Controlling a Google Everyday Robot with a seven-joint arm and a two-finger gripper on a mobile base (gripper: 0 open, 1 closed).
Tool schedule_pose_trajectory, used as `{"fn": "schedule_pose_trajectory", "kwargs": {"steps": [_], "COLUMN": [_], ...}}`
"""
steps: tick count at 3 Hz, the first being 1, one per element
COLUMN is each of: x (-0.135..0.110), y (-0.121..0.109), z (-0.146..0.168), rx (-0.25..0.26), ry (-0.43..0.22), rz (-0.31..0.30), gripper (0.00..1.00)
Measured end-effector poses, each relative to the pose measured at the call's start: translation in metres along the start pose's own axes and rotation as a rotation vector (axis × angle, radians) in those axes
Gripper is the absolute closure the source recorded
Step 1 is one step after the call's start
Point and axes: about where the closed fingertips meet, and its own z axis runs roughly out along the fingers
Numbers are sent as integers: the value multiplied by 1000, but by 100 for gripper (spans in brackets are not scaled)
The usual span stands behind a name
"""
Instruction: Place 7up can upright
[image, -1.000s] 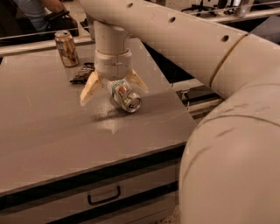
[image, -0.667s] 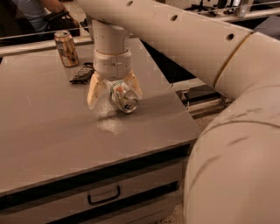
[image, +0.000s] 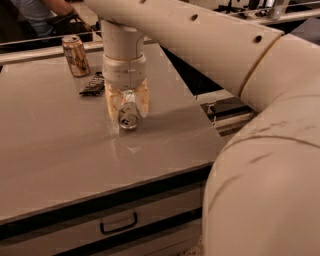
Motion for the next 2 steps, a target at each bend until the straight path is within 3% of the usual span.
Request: {"fn": "schedule_pose_trajectory", "kwargs": {"steps": [1,2], "x": [8,4], "y": [-1,1], "z": [-10,-42], "rx": [10,123], "ry": [18,87], "rz": [138,341], "gripper": [99,100]}}
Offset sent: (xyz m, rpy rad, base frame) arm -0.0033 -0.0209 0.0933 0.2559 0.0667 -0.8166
